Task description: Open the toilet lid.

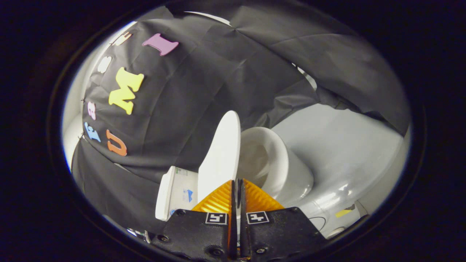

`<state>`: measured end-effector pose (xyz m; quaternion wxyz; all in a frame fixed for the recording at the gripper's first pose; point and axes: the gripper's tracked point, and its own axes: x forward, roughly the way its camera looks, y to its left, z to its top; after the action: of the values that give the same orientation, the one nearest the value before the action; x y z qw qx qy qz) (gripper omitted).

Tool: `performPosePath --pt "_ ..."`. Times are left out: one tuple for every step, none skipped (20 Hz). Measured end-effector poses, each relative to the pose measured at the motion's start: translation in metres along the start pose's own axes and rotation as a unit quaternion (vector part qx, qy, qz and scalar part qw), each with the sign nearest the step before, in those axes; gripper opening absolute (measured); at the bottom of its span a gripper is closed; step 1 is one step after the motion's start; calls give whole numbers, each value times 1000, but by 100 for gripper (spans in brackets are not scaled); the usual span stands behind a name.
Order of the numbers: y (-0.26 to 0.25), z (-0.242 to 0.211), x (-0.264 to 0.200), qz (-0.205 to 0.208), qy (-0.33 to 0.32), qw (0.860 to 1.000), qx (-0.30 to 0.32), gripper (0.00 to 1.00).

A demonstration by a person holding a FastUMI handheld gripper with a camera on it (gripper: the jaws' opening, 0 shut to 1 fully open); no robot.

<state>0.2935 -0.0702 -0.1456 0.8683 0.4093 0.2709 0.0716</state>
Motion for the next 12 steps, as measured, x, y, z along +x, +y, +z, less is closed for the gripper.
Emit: performPosePath --pt "12 1 -2 8 -2 1000 -6 6" --pt "23 1 -4 12 -3 1000 -14 6" --pt "32 1 -5 16 -4 1000 -22 6" --pt "41 1 -7 16 -5 999 -33 6" --pt "50 0 -8 18 -5 999 -38 6" --pt "58 -1 -10 20 -7 999 -43 6" --pt "66 -2 -11 23 -8 999 -48 7" --pt "75 -3 -12 25 -9 998 -51 6" --pt "81 -4 -13 26 -11 998 -55 7" --pt "86 -5 -14 26 -13 998 -60 7" --pt "91 -6 -15 25 -14 998 -63 7" --pt "97 -7 -16 26 -15 997 -67 7"
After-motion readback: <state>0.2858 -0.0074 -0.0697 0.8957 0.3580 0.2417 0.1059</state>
